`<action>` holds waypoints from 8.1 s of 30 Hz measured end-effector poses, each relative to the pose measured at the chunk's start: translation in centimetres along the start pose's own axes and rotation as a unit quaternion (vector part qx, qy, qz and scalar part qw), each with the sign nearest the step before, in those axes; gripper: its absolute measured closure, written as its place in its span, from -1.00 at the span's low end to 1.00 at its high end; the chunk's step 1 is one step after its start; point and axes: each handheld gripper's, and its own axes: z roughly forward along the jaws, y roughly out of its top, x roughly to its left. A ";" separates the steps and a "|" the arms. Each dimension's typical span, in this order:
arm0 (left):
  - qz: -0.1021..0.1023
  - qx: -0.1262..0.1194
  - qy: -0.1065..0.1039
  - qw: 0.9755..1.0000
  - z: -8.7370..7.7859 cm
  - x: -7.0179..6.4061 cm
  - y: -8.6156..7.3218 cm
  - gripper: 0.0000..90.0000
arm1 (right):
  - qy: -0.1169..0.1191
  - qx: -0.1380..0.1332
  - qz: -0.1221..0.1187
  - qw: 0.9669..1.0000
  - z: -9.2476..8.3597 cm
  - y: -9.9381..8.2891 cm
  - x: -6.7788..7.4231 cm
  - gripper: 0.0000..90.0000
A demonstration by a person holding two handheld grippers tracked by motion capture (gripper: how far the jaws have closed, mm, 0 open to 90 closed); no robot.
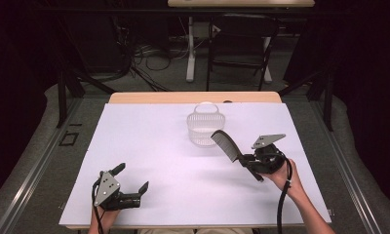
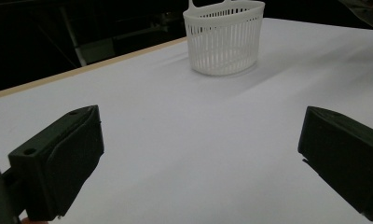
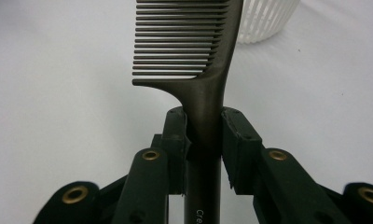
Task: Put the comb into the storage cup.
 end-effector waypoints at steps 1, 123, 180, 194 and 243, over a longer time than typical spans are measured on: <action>0.000 0.000 0.000 1.000 0.0 0.0 0.0 -0.99 | 0.000 0.000 0.000 1.000 0.0 0.0 0.0 0.61; 0.002 0.000 0.004 1.000 0.1 0.1 0.1 -0.99 | -0.038 -0.130 0.000 0.991 0.3 6.5 -1.8 0.61; -0.001 -0.002 0.005 1.000 0.1 0.2 0.1 -0.99 | -0.043 -0.164 -0.003 0.986 1.7 9.9 -2.0 0.61; 0.002 -0.003 0.003 1.000 0.2 0.1 0.1 -0.99 | -0.040 -0.175 -0.005 0.984 1.9 10.5 -2.0 0.61; 0.001 -0.005 0.007 1.000 0.0 0.3 0.1 -0.99 | -0.047 -0.231 -0.016 0.972 2.8 12.5 -2.1 0.61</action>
